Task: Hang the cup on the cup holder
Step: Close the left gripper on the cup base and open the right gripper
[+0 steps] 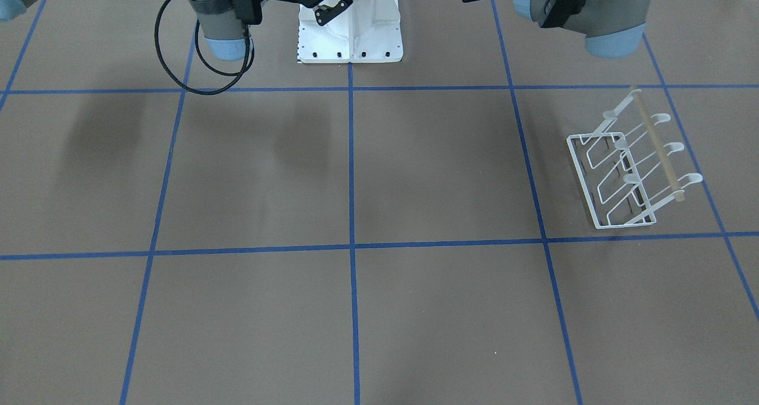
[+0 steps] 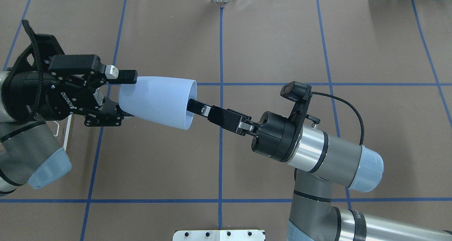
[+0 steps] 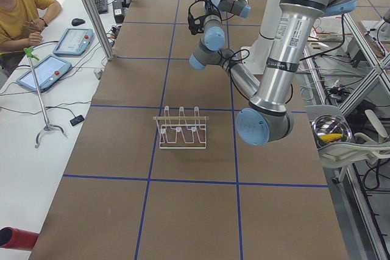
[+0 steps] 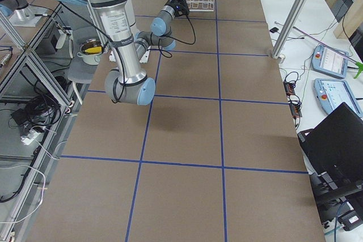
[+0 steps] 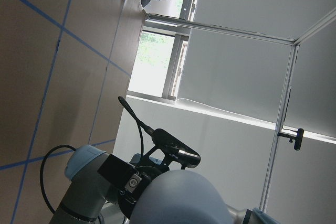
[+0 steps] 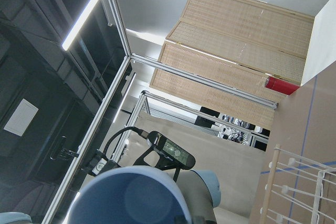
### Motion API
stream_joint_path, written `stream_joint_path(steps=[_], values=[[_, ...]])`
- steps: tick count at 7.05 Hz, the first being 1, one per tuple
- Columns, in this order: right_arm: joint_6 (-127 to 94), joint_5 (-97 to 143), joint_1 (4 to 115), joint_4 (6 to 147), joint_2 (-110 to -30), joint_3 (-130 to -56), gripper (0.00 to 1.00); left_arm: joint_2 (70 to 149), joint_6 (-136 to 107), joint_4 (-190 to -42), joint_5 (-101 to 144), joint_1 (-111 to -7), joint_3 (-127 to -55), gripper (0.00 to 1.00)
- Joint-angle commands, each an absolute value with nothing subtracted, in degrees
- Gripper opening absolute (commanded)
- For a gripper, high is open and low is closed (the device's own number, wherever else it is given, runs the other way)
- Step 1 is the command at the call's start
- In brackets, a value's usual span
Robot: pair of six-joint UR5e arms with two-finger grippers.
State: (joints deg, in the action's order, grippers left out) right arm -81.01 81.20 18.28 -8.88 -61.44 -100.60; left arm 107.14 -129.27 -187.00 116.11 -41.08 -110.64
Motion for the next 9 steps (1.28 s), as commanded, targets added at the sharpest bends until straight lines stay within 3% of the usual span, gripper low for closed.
stream_joint_path(steps=[1, 2, 3, 4, 7, 9], values=[[-80.95, 80.86, 18.28, -8.88, -61.44, -100.63, 0.00, 107.14, -129.37, -187.12, 116.10, -41.04, -110.65, 0.44], [-80.86, 80.86, 18.28, -8.88, -61.52, -100.63, 0.00, 107.23, -129.37, -187.21, 116.10, -41.04, -110.65, 0.28], [-79.99, 80.77, 18.37, -8.96, -61.44, -100.72, 0.44, 107.23, -129.37, -187.21, 116.02, -41.04, -110.74, 0.15], [-80.33, 80.77, 18.46, -8.88, -61.61, -101.51, 0.99, 107.23, -129.46, -187.21, 116.02, -41.04, -110.83, 0.12], [-80.95, 82.34, 22.84, -8.97, -65.38, -103.27, 1.00, 107.14, -129.81, -187.21, 115.75, -41.04, -110.92, 0.03], [-83.65, 87.42, 30.36, 1.60, -67.49, -104.06, 1.00, 106.96, -129.47, -187.21, 115.84, -41.22, -111.35, 0.00]])
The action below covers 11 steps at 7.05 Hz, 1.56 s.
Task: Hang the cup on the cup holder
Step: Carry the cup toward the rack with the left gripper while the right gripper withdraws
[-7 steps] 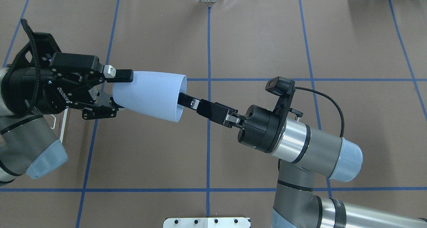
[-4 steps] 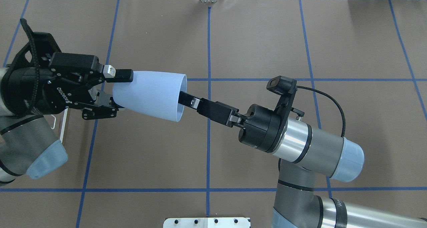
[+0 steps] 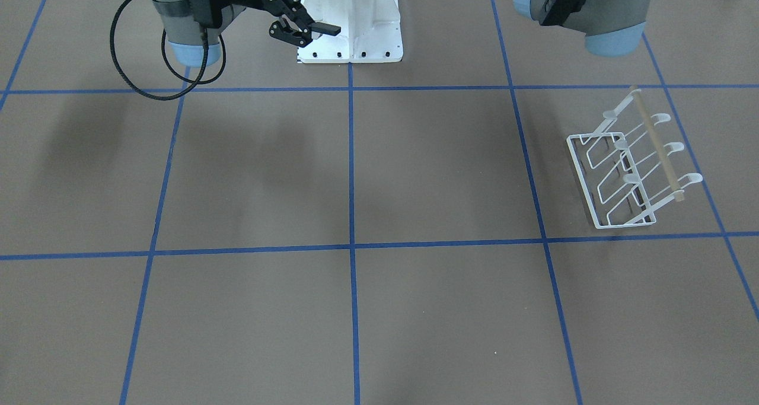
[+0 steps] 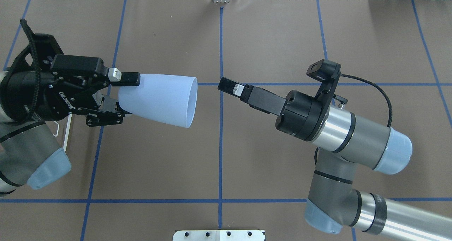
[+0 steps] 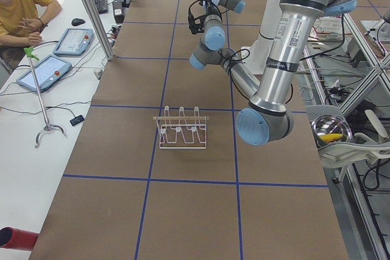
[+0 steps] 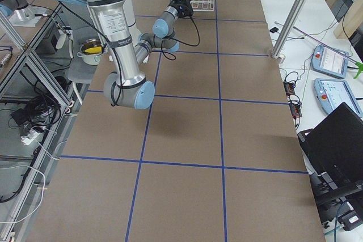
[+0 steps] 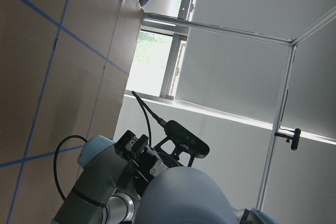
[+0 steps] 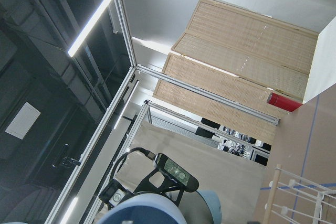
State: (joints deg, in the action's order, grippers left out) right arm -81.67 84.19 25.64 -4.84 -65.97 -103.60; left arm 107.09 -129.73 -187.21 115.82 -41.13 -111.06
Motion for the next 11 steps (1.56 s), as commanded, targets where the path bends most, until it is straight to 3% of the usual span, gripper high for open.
stream_joint_path(steps=[1, 4, 7, 9, 11], values=[[-83.85, 93.02, 35.54, 7.24, -69.07, -103.98, 1.00, 106.70, -129.11, -187.12, 115.84, -41.66, -111.36, 0.00], [-79.83, 116.98, 54.95, 30.51, -70.84, -102.66, 1.00, 104.52, -128.94, -186.42, 116.45, -46.65, -111.18, 0.00], [-52.22, 129.42, 68.07, 47.83, -80.04, -101.60, 1.00, 103.71, -115.28, -174.35, 126.43, -52.97, -111.35, 0.00], [-24.77, 131.57, 75.47, 64.69, -85.66, -101.60, 1.00, 103.01, -105.35, -165.11, 137.74, -62.43, -111.36, 0.00], [-4.40, 131.49, 81.10, 81.31, -86.04, -101.60, 1.00, 101.70, -94.09, -156.65, 146.85, -70.82, -111.36, 0.00]])
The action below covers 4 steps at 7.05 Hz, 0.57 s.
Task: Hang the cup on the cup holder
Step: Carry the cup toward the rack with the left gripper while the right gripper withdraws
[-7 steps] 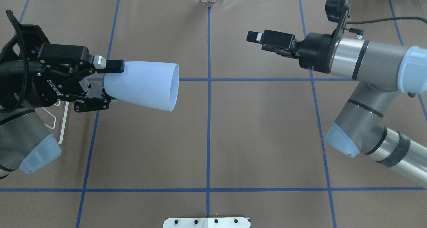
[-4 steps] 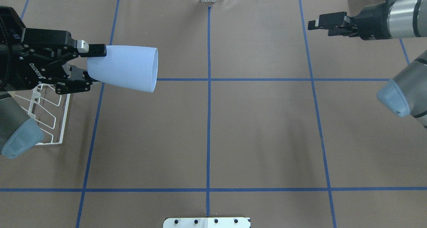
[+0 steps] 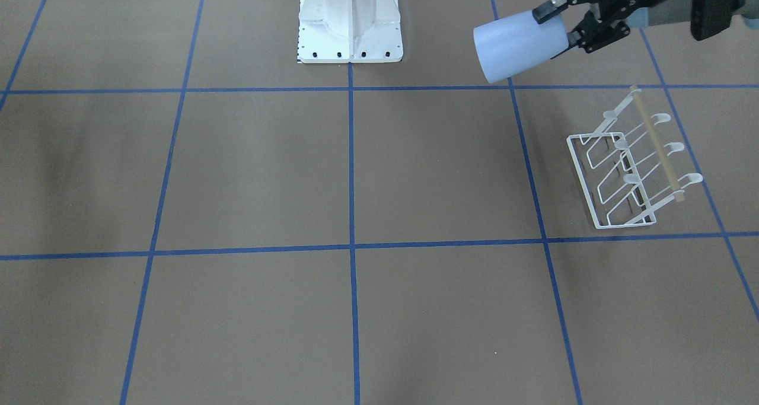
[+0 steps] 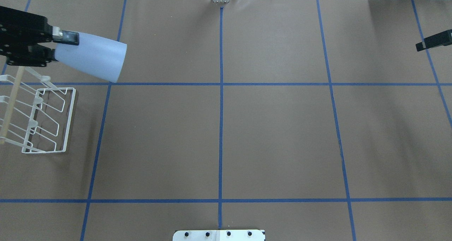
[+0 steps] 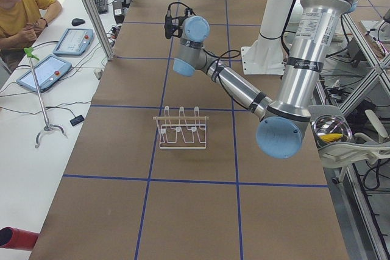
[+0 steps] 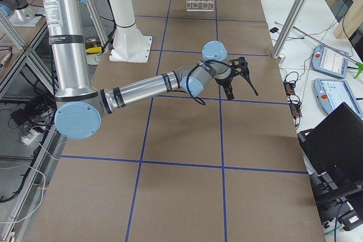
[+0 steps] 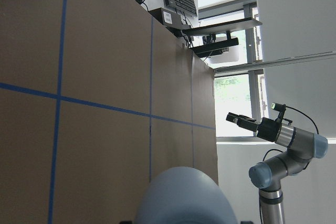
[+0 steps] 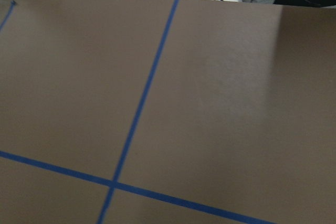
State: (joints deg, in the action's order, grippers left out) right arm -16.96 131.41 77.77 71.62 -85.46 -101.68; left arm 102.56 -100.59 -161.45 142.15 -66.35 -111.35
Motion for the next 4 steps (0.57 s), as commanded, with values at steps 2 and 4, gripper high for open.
stream_joint_path(steps=[2, 4], values=[[6.90, 131.40, 86.90, 93.56, -86.04, -101.95, 1.00, 98.72, -81.64, -148.84, 146.95, -72.41, -111.44, 0.00], [11.57, 130.61, 88.50, 94.04, -88.68, -102.22, 1.00, 94.85, -67.74, -140.85, 146.87, -73.82, -111.53, 0.00]])
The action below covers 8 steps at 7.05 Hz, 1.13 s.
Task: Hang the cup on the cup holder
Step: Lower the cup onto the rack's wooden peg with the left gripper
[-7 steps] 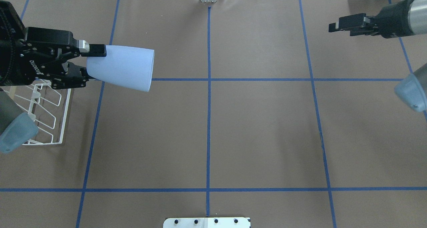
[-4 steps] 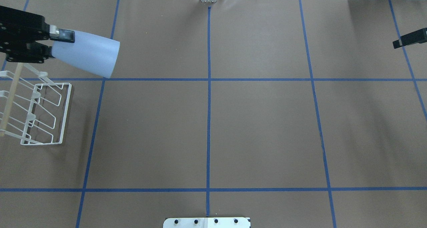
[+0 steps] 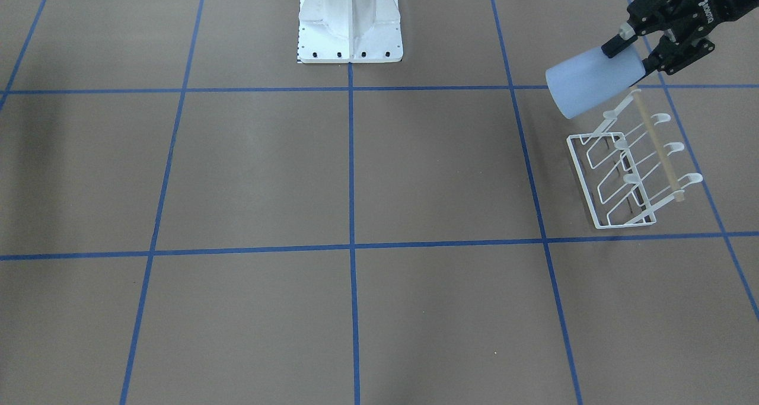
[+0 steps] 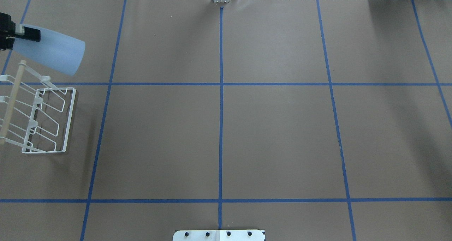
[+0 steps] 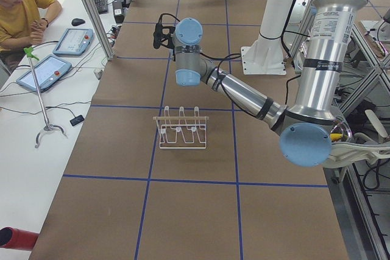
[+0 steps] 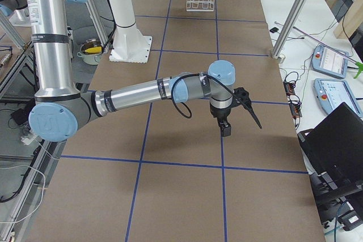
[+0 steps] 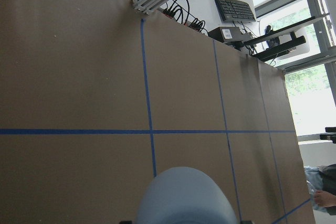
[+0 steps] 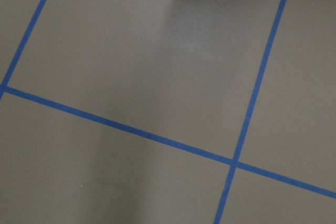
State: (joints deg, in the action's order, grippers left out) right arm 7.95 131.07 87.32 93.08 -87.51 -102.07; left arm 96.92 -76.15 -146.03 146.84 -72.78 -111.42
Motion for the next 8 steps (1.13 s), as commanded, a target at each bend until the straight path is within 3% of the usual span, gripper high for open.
stream_joint_path(steps=[1, 5, 8], values=[[11.60, 130.61, 88.94, 94.13, -89.03, -102.22, 1.00, 92.83, -62.63, -139.06, 146.34, -74.26, -111.45, 0.00], [10.90, 130.69, 89.03, 93.96, -89.38, -102.13, 1.00, 90.44, -44.51, -124.68, 134.95, -73.31, -112.32, 0.00], [10.72, 130.96, 89.03, 94.31, -90.17, -101.78, 1.00, 97.87, -33.71, -98.70, 124.65, -70.05, -117.06, 0.00]])
